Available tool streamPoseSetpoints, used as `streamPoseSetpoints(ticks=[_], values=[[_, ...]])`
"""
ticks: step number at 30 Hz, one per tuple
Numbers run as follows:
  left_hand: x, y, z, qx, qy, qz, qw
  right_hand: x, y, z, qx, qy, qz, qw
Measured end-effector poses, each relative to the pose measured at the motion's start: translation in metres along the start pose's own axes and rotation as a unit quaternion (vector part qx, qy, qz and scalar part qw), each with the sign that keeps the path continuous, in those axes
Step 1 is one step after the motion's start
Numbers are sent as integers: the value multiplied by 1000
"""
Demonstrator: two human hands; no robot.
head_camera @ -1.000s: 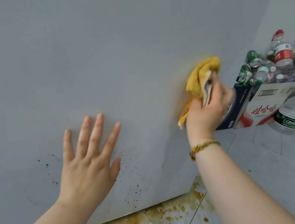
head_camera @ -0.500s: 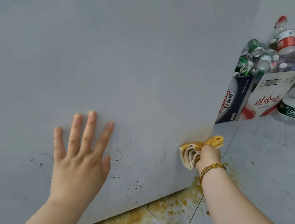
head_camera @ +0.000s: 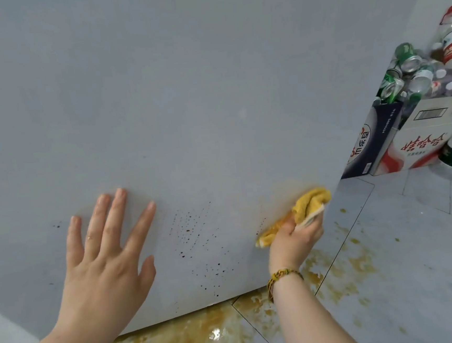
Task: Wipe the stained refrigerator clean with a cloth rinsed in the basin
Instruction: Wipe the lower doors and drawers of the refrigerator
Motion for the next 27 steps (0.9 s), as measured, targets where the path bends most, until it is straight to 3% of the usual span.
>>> streamPoseSetpoints(ticks=[2,4,6,8,10,12,13,15,17,20,24,25,26,27], values=[[-4,-7,-5,-16,-9,14,1000,9,51,0,-168,-4,27,985],[-5,-11,-7,-27,-10,21,999,12,81,-1,-324,-73,98,938],[-6,-13,-7,-28,-10,32,999,11,86,1,-384,-77,203,898],[-8,-14,-8,-30,-10,38,999,5,61,5,-334,-57,237,910],[-10,-13,-9,-31,-14,34,999,5,27,10,-220,38,211,952],[-10,-12,-10,-24,-15,24,999,-1,-14,10,-28,71,115,990],[-10,-12,-10,-20,-15,17,1000,-5,-34,6,109,61,59,990],[-9,-11,-9,-8,-16,-2,1000,-17,-53,-11,350,18,-76,933],[-7,-11,-7,2,-17,-20,1000,-27,-45,-23,503,-24,-201,840],[-9,-11,-10,6,-27,-42,999,-23,2,-31,597,-102,-321,728],[-15,-16,-22,-16,-21,-53,998,-6,55,-35,677,-222,-491,501],[-15,-19,-23,-16,-16,-52,998,-5,55,-28,677,-241,-510,472],[-14,-22,-23,-9,-14,-52,999,-4,48,-24,681,-246,-507,467],[-13,-25,-23,5,-12,-53,999,-4,35,-24,684,-244,-482,491]])
Point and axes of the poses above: each hand's wrist, its own z-axis towards the middle knuckle, its own x-axis out of the back of the hand, y = z × x, the point moved 4 cm from there along z, towards the middle knuckle, and after that the axes turned 11 degrees about -y, right-handed, at the moved point
